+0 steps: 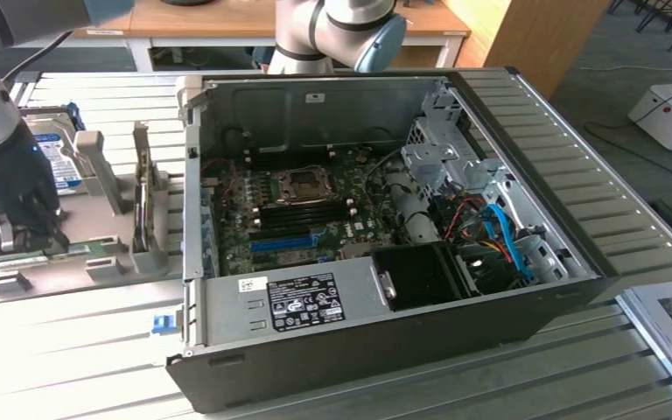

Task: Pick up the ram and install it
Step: 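Pick up the ram and move it above insertion slot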

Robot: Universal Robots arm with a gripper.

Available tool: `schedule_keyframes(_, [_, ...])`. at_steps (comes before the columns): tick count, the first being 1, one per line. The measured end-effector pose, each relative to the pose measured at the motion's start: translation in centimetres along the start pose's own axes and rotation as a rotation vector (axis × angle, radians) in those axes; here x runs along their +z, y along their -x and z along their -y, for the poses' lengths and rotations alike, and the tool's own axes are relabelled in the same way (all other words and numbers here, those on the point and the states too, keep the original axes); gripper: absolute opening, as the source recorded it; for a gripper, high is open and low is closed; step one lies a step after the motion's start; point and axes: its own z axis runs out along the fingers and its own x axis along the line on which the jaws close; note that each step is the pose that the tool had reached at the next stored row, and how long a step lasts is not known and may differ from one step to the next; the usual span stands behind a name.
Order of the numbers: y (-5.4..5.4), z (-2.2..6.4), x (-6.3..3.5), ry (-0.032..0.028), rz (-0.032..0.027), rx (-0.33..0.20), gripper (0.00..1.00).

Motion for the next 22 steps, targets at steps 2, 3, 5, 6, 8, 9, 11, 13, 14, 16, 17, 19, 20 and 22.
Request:
schedule_keyframes(2, [0.0, 0.0, -0.11, 0.0, 0.0, 0.0, 0.11])
schedule_keyframes(3, [0.0, 0.0, -0.16, -0.0001, 0.0, 0.0, 0.11])
schedule_keyframes(5, [0.0, -0.01, -0.24, 0.0, 0.0, 0.0, 0.11])
schedule_keyframes(6, [0.0, -0.01, -0.28, 0.0, 0.0, 0.0, 0.11])
schedule_keyframes(8, [0.0, -0.01, -0.36, 0.0, 0.0, 0.0, 0.11])
schedule_keyframes(9, [0.0, -0.01, -0.39, 0.0, -0.0001, 0.0, 0.11])
schedule_keyframes(11, [0.0, -0.01, -0.45, -0.0001, 0.0, 0.0, 0.11])
schedule_keyframes(13, [0.0, -0.01, -0.51, -0.0001, 0.0, 0.0, 0.11])
schedule_keyframes(14, [0.0, -0.01, -0.55, 0.0, -0.0001, 0.0, 0.11])
schedule_keyframes(16, [0.0, -0.02, -0.7, 0.0003, -0.0002, 0.0, 0.11])
schedule_keyframes(17, [0.0, -0.02, -0.79, 0.0001, -0.0001, 0.0, 0.11])
schedule_keyframes(19, [0.0, -0.02, -0.98, 0.0001, 0.0, 0.0, 0.11])
schedule_keyframes(20, [0.0, -0.02, -1.06, 0.0, -0.0001, 0.0, 0.11])
schedule_keyframes(22, [0.0, -0.02, -1.2, 0.0001, -0.0001, 0.0, 0.11])
